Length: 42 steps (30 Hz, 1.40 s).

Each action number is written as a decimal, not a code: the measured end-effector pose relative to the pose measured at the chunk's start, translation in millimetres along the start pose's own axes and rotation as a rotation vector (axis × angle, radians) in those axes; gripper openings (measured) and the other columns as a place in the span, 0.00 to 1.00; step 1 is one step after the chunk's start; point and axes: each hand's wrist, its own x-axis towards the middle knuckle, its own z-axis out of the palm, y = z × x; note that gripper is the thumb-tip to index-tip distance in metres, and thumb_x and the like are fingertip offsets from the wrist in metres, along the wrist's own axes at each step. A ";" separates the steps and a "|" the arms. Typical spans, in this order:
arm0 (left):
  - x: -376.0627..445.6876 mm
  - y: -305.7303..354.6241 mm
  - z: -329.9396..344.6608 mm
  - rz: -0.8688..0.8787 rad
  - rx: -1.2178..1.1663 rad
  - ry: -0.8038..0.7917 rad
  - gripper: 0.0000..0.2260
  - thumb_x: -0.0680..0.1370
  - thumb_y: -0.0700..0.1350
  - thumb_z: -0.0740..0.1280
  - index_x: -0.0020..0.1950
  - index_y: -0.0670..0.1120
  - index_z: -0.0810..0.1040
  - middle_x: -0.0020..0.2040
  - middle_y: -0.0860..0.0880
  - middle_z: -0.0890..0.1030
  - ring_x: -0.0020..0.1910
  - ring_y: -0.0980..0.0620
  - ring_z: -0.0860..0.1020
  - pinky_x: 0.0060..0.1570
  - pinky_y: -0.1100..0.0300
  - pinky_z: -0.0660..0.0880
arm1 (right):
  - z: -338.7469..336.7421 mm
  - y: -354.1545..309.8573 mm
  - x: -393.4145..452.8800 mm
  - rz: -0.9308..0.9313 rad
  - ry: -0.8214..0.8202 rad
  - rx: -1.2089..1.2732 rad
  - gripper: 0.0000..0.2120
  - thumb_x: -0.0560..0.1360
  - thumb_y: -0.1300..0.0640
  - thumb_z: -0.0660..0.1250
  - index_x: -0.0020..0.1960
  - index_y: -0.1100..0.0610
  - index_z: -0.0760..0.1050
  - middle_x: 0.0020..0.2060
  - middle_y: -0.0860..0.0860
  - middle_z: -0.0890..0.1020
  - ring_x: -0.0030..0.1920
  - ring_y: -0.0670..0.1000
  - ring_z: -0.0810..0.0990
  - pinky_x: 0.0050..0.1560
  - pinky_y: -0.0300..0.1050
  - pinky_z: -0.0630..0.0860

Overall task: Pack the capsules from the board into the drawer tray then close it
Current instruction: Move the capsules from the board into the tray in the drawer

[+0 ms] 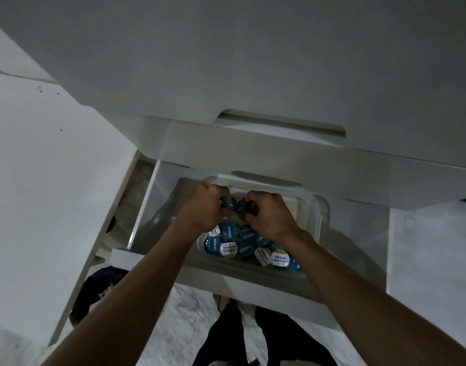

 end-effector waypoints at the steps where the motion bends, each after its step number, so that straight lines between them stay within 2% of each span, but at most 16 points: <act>1: -1.1 -1.7 0.2 -0.012 -0.012 -0.008 0.08 0.70 0.43 0.76 0.46 0.49 0.82 0.46 0.49 0.84 0.46 0.50 0.80 0.47 0.60 0.75 | 0.5 0.4 -0.3 -0.003 -0.002 0.002 0.12 0.71 0.58 0.72 0.54 0.53 0.79 0.47 0.50 0.83 0.46 0.50 0.80 0.48 0.47 0.79; 4: -5.6 -5.4 -2.0 -0.048 -0.034 -0.016 0.08 0.70 0.47 0.75 0.47 0.50 0.82 0.46 0.47 0.83 0.47 0.48 0.79 0.48 0.54 0.78 | 0.3 1.3 -1.8 0.006 -0.014 0.050 0.13 0.70 0.57 0.74 0.54 0.52 0.80 0.47 0.48 0.83 0.44 0.47 0.79 0.46 0.42 0.78; 6: -7.3 -5.6 -5.0 -0.048 -0.032 -0.009 0.07 0.71 0.47 0.74 0.46 0.48 0.82 0.44 0.48 0.83 0.43 0.50 0.78 0.46 0.56 0.77 | -1.3 1.2 -2.6 0.009 -0.024 0.069 0.13 0.70 0.55 0.74 0.54 0.50 0.81 0.46 0.46 0.82 0.44 0.44 0.79 0.45 0.38 0.76; 8: -8.7 -5.4 -7.2 -0.041 -0.027 0.006 0.06 0.72 0.46 0.74 0.46 0.46 0.83 0.42 0.47 0.83 0.41 0.50 0.78 0.44 0.58 0.77 | -2.7 1.0 -3.0 0.012 -0.034 0.074 0.13 0.70 0.54 0.74 0.54 0.50 0.81 0.47 0.46 0.82 0.45 0.44 0.79 0.47 0.38 0.77; 12: -9.2 -7.6 -6.7 -0.039 -0.020 0.005 0.03 0.74 0.44 0.72 0.46 0.48 0.81 0.45 0.46 0.83 0.43 0.48 0.79 0.44 0.51 0.80 | -3.5 1.9 -1.9 0.013 -0.045 0.071 0.12 0.71 0.57 0.74 0.54 0.52 0.81 0.48 0.49 0.83 0.47 0.45 0.80 0.49 0.38 0.78; 15: -9.1 -8.3 -6.4 -0.039 -0.010 -0.002 0.04 0.74 0.43 0.71 0.49 0.48 0.81 0.46 0.45 0.83 0.40 0.52 0.76 0.44 0.55 0.78 | -1.7 0.8 -0.5 0.026 -0.060 0.062 0.13 0.71 0.59 0.73 0.55 0.51 0.81 0.49 0.49 0.83 0.47 0.46 0.81 0.49 0.40 0.80; 19: -9.7 -9.4 -5.3 -0.039 -0.011 -0.019 0.06 0.75 0.43 0.71 0.52 0.49 0.80 0.48 0.45 0.82 0.40 0.52 0.75 0.44 0.55 0.77 | 2.4 -0.9 -0.8 0.051 -0.064 0.073 0.13 0.72 0.61 0.72 0.55 0.51 0.81 0.47 0.50 0.84 0.44 0.46 0.81 0.45 0.39 0.79; 23: -11.0 -6.8 -7.5 -0.040 -0.015 -0.018 0.06 0.76 0.43 0.70 0.52 0.48 0.80 0.48 0.44 0.82 0.39 0.53 0.75 0.41 0.59 0.74 | 5.2 -1.5 -3.8 0.059 -0.049 0.068 0.13 0.72 0.61 0.70 0.55 0.50 0.80 0.47 0.50 0.84 0.45 0.47 0.82 0.48 0.44 0.81; 26: -16.5 -3.9 -12.7 -0.014 -0.033 0.022 0.06 0.75 0.44 0.70 0.51 0.47 0.81 0.48 0.46 0.83 0.41 0.52 0.78 0.44 0.57 0.77 | 4.7 -1.5 -7.3 0.075 0.006 0.071 0.10 0.72 0.60 0.71 0.52 0.49 0.81 0.45 0.49 0.84 0.43 0.46 0.82 0.47 0.45 0.81; 29: -24.5 -5.6 -18.1 -0.001 -0.063 0.076 0.07 0.75 0.47 0.71 0.52 0.48 0.81 0.46 0.47 0.84 0.41 0.50 0.81 0.46 0.52 0.80 | 2.4 -6.3 -14.3 0.070 0.074 0.089 0.09 0.72 0.59 0.72 0.51 0.50 0.80 0.46 0.47 0.83 0.45 0.45 0.80 0.47 0.37 0.76; 31: -29.5 -7.6 -22.4 0.012 -0.101 0.111 0.09 0.75 0.49 0.71 0.53 0.48 0.81 0.46 0.49 0.85 0.38 0.52 0.81 0.45 0.54 0.80 | 1.7 -12.4 -22.3 0.069 0.126 0.138 0.11 0.72 0.59 0.73 0.54 0.52 0.80 0.48 0.47 0.83 0.47 0.45 0.80 0.46 0.33 0.74; 34: -40.7 -5.8 -31.0 0.043 -0.170 0.109 0.10 0.75 0.49 0.72 0.55 0.48 0.81 0.52 0.52 0.84 0.39 0.56 0.82 0.48 0.56 0.81 | 2.4 -23.9 -40.2 0.095 0.231 0.196 0.14 0.72 0.57 0.74 0.57 0.53 0.79 0.52 0.46 0.82 0.48 0.44 0.82 0.46 0.30 0.75; 42: -67.0 7.1 -50.0 0.164 -0.236 0.076 0.11 0.75 0.49 0.72 0.55 0.49 0.81 0.53 0.52 0.84 0.44 0.56 0.83 0.47 0.57 0.81 | 2.3 -55.3 -90.9 0.152 0.481 0.291 0.18 0.71 0.57 0.76 0.59 0.55 0.79 0.49 0.47 0.83 0.43 0.42 0.82 0.42 0.24 0.74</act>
